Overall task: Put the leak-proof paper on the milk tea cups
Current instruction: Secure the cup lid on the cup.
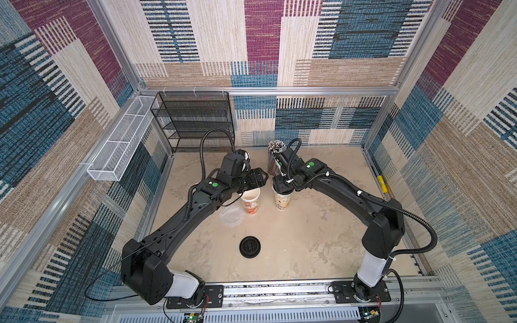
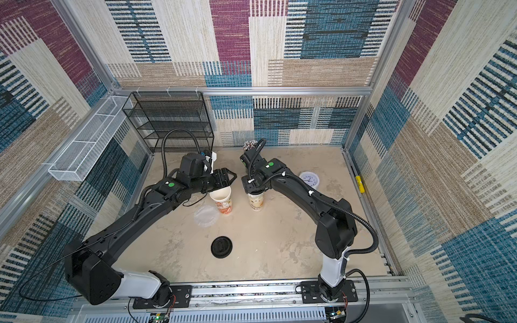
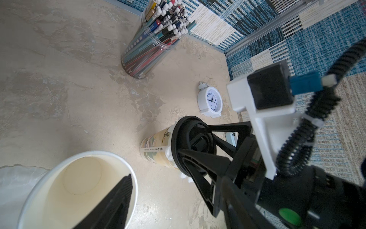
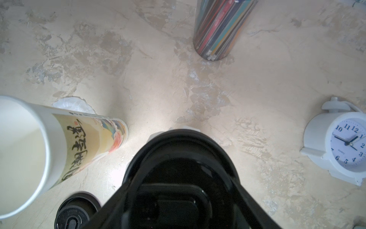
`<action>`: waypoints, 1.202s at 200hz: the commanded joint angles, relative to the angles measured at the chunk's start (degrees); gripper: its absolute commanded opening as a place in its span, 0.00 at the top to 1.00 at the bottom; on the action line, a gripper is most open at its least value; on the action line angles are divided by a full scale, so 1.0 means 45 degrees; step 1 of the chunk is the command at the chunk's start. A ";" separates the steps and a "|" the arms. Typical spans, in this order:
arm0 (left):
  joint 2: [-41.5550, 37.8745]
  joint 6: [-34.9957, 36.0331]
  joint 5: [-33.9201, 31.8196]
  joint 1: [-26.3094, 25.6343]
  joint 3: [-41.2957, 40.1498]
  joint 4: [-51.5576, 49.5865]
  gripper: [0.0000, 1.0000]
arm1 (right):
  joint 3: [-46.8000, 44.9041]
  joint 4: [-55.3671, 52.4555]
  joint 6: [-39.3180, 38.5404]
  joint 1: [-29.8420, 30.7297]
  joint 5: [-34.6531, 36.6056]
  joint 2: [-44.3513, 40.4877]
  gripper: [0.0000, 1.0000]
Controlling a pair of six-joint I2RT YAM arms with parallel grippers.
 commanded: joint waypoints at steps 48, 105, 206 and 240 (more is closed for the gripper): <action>0.0234 -0.0127 0.0604 0.0002 0.0278 0.0452 0.26 | -0.1257 -0.3616 0.0560 -0.0001 -0.1794 0.0064 0.29; 0.1619 0.1330 0.2288 0.0082 0.2055 -0.0735 0.28 | -0.2216 -0.2891 0.0651 0.0009 -0.1911 -0.0971 0.28; 0.4840 0.2962 0.4826 0.0333 0.5431 -0.4026 0.38 | -0.2283 -0.2266 0.0581 0.0000 -0.2153 -0.1105 0.27; 0.5954 0.3460 0.5971 0.0333 0.6577 -0.5159 0.35 | -0.2341 -0.2201 0.0533 -0.0001 -0.2225 -0.1086 0.27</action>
